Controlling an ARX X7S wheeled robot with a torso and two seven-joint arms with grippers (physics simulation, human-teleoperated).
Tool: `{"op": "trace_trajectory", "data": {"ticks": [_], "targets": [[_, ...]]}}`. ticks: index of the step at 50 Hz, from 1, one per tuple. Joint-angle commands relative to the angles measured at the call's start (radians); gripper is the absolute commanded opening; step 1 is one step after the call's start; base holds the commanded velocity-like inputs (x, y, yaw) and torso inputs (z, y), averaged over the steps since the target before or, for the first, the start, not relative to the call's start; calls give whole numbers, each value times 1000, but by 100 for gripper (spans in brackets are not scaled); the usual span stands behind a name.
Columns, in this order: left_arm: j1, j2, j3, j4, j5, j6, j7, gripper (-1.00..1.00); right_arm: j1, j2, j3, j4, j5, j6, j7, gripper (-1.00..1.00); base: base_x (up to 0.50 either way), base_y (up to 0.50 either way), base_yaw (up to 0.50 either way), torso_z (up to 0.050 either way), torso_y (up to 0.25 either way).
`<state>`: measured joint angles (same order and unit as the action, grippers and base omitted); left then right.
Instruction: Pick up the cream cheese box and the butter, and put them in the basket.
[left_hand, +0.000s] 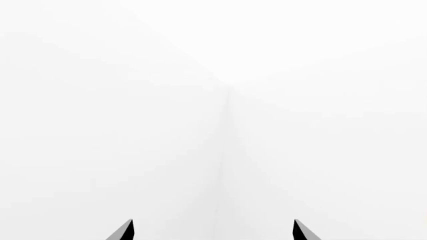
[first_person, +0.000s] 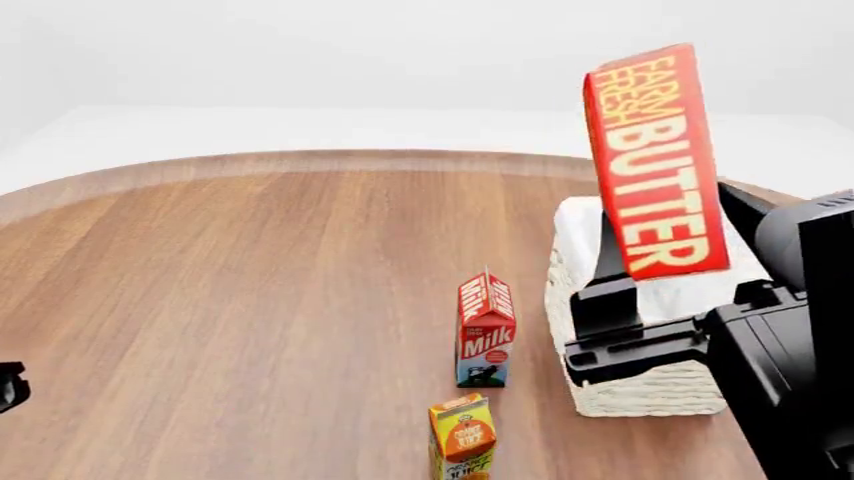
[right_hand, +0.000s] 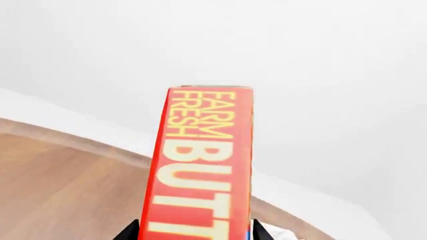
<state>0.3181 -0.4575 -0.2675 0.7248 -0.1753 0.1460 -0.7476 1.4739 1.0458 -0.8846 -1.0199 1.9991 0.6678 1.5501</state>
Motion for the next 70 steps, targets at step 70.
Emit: {"op": "trace_trajectory", "data": {"ticks": [70], "targets": [[-35,8,27,-23,24,-55,31,100,242,-141,-119,1171,-520,291,-1017,-100,0,0,0,0,1]]}}
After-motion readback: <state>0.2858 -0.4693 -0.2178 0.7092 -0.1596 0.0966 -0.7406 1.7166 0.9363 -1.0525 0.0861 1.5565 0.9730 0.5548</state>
